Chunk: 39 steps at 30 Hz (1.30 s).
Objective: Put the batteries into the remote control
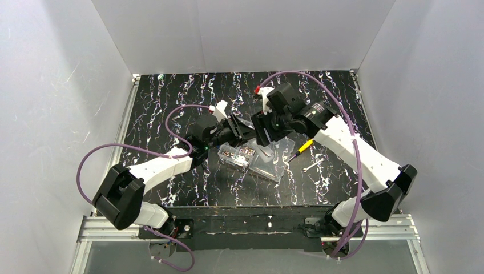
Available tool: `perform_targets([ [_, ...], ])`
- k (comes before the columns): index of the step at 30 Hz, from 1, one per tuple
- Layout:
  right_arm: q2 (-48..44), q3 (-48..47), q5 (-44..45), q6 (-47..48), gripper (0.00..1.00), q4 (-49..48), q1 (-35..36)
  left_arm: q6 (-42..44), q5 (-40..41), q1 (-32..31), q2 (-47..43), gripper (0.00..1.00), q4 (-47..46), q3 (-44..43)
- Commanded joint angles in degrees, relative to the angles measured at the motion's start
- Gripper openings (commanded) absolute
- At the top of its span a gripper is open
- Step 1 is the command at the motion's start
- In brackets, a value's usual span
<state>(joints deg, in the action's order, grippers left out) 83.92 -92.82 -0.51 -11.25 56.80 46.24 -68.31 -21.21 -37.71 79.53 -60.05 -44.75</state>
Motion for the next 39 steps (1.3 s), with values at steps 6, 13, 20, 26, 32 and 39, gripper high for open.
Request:
perform_targets([
  [6, -9.0, 8.0, 14.0, -7.1, 0.58, -4.9, -3.5, -2.0, -0.8, -0.2, -0.7, 0.00, -5.8, -0.1],
  [13, -11.1, 14.6, 11.7, -7.0, 0.38, -5.4, -5.8, -2.4, -0.7, -0.3, -0.9, 0.00, -6.4, 0.0],
  [20, -12.2, 17.3, 4.3, -5.7, 0.27, -7.0, -5.8, -3.4, -0.1, -0.2, -0.3, 0.00, -7.7, 0.2],
  [26, -12.3, 17.4, 1.7, -4.8, 0.24, -7.2, -5.8, -3.3, -0.3, -0.2, -0.4, 0.00, -7.4, 0.1],
  [32, -12.5, 17.7, 0.9, -4.4, 0.21, -7.4, -5.8, -3.0, -0.2, -0.2, -0.6, 0.00, -6.9, 0.2],
  [39, -12.7, 18.2, -1.8, -4.1, 0.13, -7.5, -5.8, -2.9, -0.4, -0.2, -0.4, 0.00, -6.7, 0.1],
])
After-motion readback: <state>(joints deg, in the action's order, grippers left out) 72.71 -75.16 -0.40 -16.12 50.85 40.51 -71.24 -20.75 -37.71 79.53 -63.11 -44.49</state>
